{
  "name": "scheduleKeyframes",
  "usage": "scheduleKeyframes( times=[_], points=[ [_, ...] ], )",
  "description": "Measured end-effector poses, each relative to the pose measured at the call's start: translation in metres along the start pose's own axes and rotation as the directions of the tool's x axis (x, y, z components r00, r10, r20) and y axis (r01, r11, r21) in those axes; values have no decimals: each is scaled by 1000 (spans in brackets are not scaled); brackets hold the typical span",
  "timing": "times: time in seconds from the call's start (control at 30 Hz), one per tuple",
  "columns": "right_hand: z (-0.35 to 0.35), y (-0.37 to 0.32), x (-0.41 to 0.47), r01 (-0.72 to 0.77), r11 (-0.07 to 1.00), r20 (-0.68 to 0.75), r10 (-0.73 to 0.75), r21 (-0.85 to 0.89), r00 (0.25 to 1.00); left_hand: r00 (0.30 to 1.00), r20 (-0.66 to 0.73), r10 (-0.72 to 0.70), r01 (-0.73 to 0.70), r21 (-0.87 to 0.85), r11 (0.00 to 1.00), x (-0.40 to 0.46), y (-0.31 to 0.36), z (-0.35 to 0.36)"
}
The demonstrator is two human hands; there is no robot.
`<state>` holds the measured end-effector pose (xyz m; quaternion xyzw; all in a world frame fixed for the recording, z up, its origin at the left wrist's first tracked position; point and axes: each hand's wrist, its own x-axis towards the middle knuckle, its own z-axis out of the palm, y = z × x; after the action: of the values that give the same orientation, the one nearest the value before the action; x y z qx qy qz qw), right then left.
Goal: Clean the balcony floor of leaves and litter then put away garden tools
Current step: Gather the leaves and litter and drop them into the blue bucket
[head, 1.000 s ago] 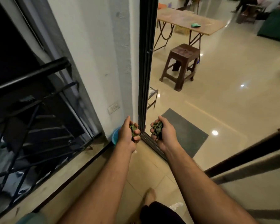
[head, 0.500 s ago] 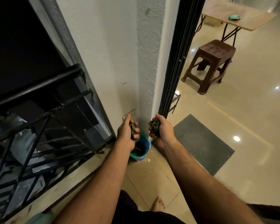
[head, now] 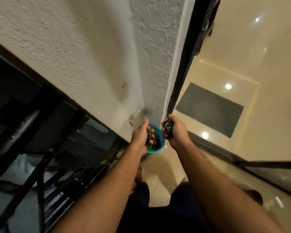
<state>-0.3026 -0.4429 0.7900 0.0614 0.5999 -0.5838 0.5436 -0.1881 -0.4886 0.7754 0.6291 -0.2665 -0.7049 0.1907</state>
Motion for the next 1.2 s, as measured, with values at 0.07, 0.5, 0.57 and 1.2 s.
scheduleKeyframes(
  times=[0.07, 0.5, 0.57, 1.2],
  points=[
    [4, 13, 4, -30, 999, -68, 33, 39, 997, 999, -4, -48, 48, 68, 997, 13, -7, -9],
    [-53, 127, 121, -150, 989, -287, 140, -14, 948, 989, -33, -145, 148, 294, 944, 156, -102, -10],
    [-64, 148, 151, -157, 987, -293, 137, -43, 946, 990, -54, -133, 144, 349, 926, 192, -121, -11],
    [-105, 328, 396, -147, 983, -349, 100, -111, 932, 985, -111, -132, 166, 403, 900, 461, -272, -33]
  ],
)
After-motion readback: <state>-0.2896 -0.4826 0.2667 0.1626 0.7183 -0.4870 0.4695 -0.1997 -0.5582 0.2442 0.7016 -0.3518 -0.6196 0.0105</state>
